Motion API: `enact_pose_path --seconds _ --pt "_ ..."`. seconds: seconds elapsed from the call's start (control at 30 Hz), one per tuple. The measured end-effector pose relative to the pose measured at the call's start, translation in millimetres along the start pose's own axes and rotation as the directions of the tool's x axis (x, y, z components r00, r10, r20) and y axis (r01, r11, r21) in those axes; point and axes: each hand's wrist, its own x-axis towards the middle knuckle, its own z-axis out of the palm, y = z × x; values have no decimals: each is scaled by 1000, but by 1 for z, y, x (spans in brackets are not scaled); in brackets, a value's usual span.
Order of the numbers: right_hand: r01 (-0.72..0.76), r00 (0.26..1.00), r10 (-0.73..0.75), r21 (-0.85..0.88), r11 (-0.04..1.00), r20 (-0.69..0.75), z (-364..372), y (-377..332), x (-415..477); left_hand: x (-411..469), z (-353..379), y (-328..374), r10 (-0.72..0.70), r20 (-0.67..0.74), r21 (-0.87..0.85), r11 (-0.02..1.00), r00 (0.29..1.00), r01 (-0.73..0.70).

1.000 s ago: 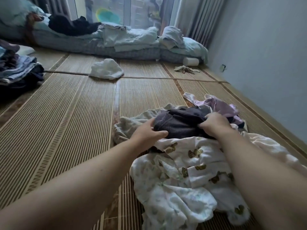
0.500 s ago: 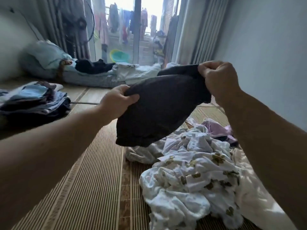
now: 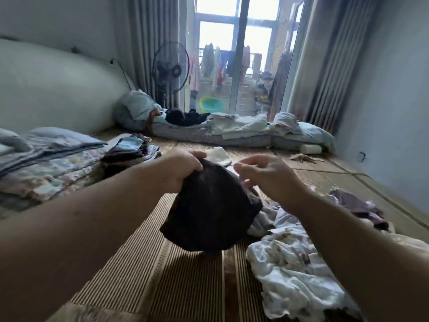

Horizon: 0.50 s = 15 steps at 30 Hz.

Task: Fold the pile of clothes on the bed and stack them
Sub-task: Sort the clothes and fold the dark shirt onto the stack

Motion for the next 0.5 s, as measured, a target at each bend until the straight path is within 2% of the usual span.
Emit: enact_pose_path --seconds 0.07,0.13,0.23,0.3,0.37,0.43,0.5 --pt "-78 979 58 94 993 194 36 7 -19 -3 7 -5 -51 -5 -97 994 999 51" --pt "-96 966 81 48 994 245 66 13 -27 -6 10 0 -68 -34 -171 983 997 61" --pt "-33 999 30 -243 969 -15 80 10 -17 -7 6 21 -38 -80 -249 968 996 17" --pt "-46 983 -3 -265 963 -182 68 -5 0 -9 -3 39 1 -87 -245 969 996 -23" --pt "-21 969 -24 -176 984 -247 49 -24 17 -17 -18 54 18 -62 -127 992 998 -26" --pt "32 962 -64 -121 992 -267 28 -51 30 -25 -34 65 19 -21 107 994 1000 -17" --pt "77 961 -106 -122 990 -257 12 -78 39 -32 -46 74 40 3 336 941 999 -38"
